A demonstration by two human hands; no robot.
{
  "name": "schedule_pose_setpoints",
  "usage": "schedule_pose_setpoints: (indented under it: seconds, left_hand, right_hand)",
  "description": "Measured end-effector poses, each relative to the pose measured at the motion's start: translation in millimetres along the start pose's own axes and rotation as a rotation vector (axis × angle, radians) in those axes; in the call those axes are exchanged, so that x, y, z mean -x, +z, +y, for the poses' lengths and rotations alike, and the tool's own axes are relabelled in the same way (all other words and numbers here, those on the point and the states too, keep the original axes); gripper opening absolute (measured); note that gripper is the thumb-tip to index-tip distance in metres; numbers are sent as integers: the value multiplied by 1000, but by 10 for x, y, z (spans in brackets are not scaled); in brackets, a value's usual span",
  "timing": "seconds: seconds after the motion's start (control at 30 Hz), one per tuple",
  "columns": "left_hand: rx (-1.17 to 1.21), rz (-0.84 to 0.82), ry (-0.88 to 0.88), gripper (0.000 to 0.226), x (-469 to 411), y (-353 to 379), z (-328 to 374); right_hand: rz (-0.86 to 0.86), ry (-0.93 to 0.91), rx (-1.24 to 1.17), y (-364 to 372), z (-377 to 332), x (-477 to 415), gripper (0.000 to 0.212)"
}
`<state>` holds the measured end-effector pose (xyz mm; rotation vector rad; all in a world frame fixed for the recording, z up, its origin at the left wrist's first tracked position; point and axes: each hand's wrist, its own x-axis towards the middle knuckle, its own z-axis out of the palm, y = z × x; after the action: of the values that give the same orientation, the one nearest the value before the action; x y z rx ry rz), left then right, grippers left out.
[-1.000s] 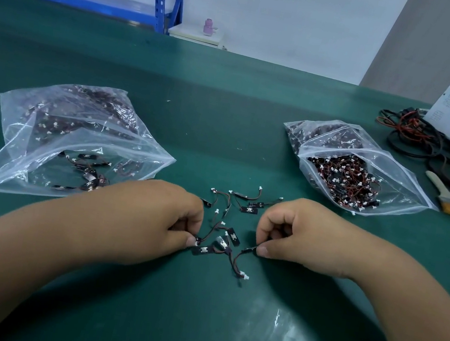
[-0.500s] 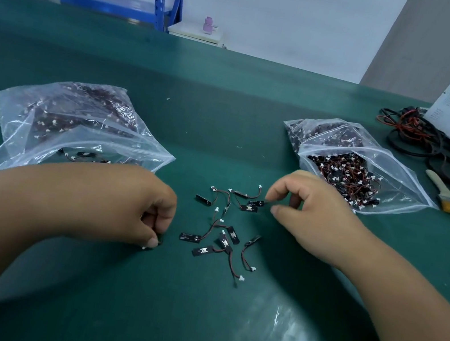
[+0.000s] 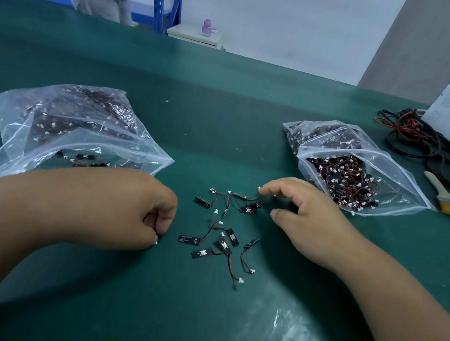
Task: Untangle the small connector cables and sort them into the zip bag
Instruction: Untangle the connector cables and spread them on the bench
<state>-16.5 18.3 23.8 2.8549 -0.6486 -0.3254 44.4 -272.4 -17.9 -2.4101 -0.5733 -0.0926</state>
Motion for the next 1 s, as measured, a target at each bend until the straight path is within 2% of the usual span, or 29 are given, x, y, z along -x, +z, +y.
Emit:
schedule_pose_setpoints:
  seconds: [0.27, 0.63, 1.0]
  left_hand:
    - [-25, 7, -10, 12, 8, -4, 23]
    - [-48, -9, -17, 11, 9, -21, 48]
    - [-56, -17, -21, 12, 9, -26, 54]
  right_hand:
    - [-15, 56, -72, 2, 10, -3, 56]
    - [-43, 53, -66, 4, 23, -9, 57]
    - [-91, 82, -149, -10, 68, -8, 74]
